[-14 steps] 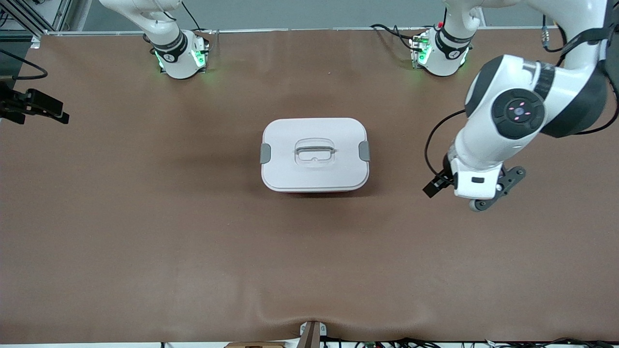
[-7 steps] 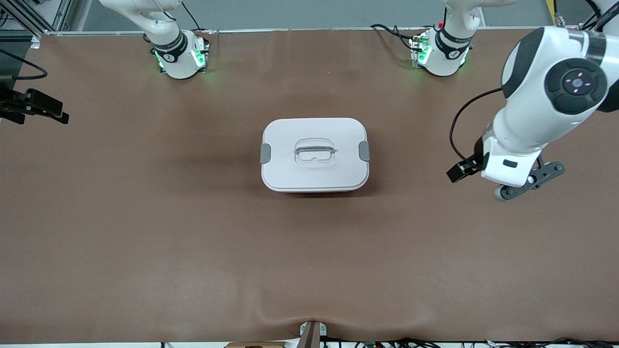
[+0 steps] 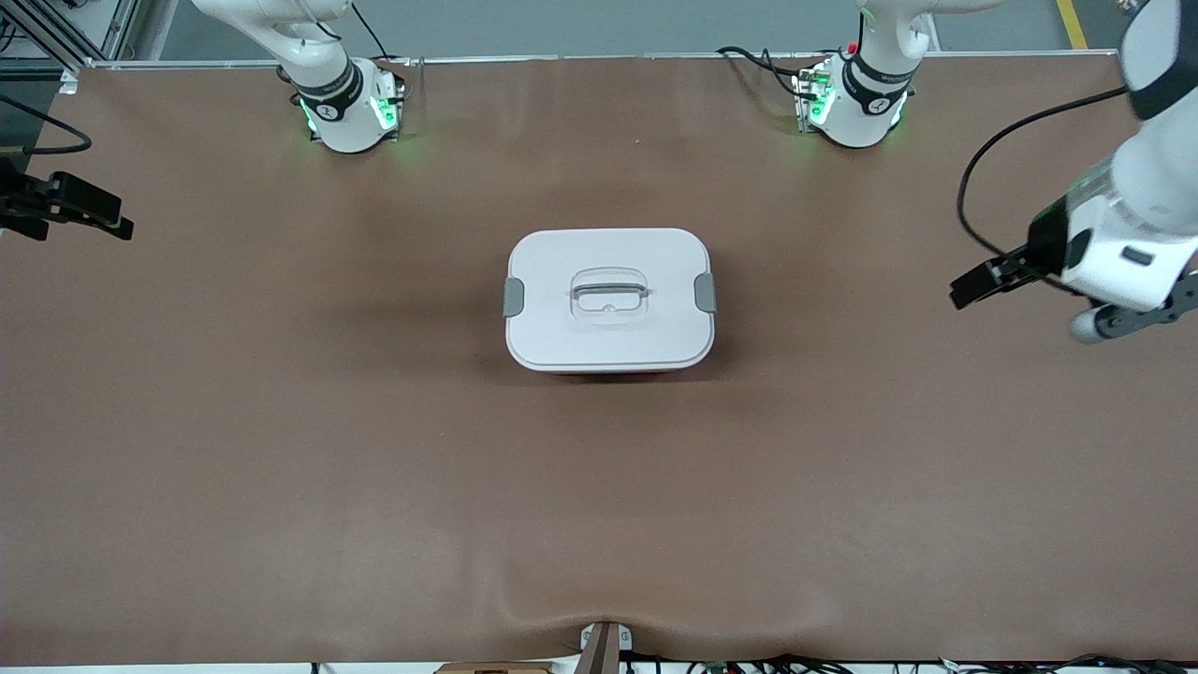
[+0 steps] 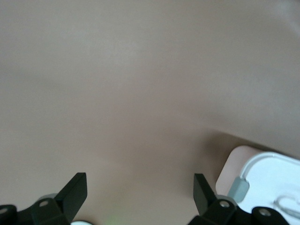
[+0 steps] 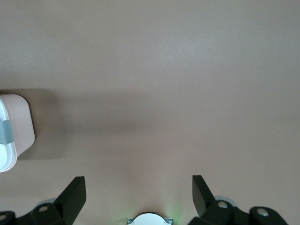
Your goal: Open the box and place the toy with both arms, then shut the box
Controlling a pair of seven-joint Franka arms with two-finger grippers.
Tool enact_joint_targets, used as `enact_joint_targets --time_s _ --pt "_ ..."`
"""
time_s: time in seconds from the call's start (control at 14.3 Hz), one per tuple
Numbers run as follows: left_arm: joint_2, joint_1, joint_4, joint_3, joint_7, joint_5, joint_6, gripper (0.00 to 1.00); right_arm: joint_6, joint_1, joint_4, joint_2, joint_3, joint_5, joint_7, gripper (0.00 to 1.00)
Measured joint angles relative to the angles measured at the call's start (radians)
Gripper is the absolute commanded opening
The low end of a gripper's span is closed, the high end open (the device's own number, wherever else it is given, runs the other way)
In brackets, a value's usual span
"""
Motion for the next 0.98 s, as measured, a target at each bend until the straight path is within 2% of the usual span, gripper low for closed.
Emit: enact_joint_targets --time_s 0.21,0.63,0.98 --pt "-0.050 -0.013 0.001 0.027 0.010 -0.017 -0.073 1.00 -0.002 -0.011 0.000 -0.008 -0.007 0.034 0.002 1.00" --pt "-0.115 -0.055 0.000 0.150 0.148 -0.017 -0.157 1.00 -0.005 -0.037 -0.006 -0.017 -0.004 0.062 0.002 1.00" --pt "-0.114 -0.067 -0.022 0.154 0.162 -0.017 -0.157 1.00 0.017 -0.026 -0.036 -0.041 0.006 0.054 0.002 1.00"
